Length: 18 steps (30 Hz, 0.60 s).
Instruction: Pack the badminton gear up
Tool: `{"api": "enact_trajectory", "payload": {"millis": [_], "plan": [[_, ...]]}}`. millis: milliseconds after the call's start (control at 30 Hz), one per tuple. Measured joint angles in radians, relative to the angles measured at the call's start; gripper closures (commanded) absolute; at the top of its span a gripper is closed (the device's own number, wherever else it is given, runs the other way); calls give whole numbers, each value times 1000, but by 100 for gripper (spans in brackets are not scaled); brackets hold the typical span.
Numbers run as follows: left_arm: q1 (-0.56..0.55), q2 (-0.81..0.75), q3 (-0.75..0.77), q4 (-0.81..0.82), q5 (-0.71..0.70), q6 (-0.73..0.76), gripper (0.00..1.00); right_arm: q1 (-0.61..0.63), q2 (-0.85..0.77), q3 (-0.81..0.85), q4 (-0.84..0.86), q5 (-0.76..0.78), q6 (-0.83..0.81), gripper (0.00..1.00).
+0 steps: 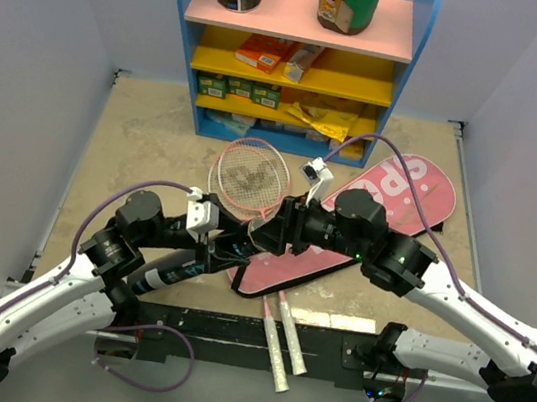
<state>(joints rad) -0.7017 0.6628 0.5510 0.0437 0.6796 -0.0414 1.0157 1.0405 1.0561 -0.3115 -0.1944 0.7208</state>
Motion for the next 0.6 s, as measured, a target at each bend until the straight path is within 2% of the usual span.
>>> {"api": "enact_trajectory", "payload": {"millis": [167,300,433,600], "plan": [[0,0,0,44,-4,0,100,8,-29,72,-114,46,-23,42],[4,1,0,71,-35,0,100,25,-64,113,-187,51,-34,58],[6,1,0,72,-49,0,100,31,-70,129,-217,54,-42,66],[7,1,0,74,-56,0,100,31,-61,130,-239,68,-48,82]]}}
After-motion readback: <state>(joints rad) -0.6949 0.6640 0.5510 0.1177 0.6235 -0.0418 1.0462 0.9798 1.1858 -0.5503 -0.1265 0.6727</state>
